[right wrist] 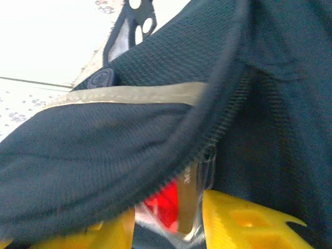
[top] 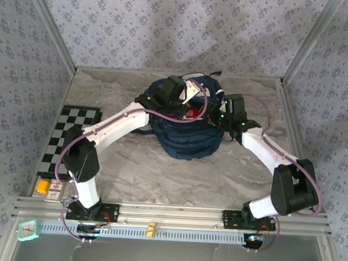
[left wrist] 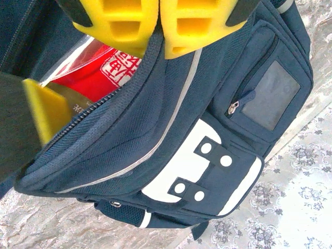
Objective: Pack books, pencil case, and school supplies into a backpack
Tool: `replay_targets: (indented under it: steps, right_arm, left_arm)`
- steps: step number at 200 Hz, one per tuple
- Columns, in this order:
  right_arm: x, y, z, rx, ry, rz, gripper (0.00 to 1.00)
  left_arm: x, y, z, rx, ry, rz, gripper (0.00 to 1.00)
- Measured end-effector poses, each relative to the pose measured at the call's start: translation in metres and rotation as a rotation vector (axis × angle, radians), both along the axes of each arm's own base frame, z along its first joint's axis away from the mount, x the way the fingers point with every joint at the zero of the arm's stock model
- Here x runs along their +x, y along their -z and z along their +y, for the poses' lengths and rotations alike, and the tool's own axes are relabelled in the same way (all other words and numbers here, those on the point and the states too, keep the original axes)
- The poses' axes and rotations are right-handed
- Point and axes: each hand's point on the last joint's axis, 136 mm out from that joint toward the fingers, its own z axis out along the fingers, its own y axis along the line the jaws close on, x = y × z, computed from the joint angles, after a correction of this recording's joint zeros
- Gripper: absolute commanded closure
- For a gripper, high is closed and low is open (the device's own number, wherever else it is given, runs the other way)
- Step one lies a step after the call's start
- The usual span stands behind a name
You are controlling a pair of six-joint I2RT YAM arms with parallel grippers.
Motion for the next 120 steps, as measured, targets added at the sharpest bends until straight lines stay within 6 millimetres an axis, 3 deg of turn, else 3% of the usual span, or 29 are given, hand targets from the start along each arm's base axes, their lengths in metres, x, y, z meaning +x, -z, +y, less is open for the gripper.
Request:
replay_targets:
  steps: [15,40,62,87,120]
  right_arm:
    - [-0.009,-0.006,-0.014,-0.039,0.012,0.001,0.59]
    - [-0.022,-0.011,-0.026,-0.080,0.013,0.006,0.74]
    - [-0.031,-0.006,-0.014,-0.097,-0.031,0.020,0.86]
    - [-0.038,0.008,0.006,-0.129,-0.082,0.045,0.93]
    - [-0.019,0.028,0.016,-0.177,-0.085,0.080,0.99]
  left_arm:
    - [0.000,0.000,0.000,0.000,0.000,0.000,1.00]
    - [0.000,0.000,0.000,-0.001,-0.001,0.000,1.00]
    - [0.000,0.000,0.000,-0.001,-0.001,0.000,1.00]
    - [0.000,0.000,0.000,-0.001,0.000,0.000,1.00]
    - [-0.001,0.000,-0.001,-0.007,0.003,0.006,1.00]
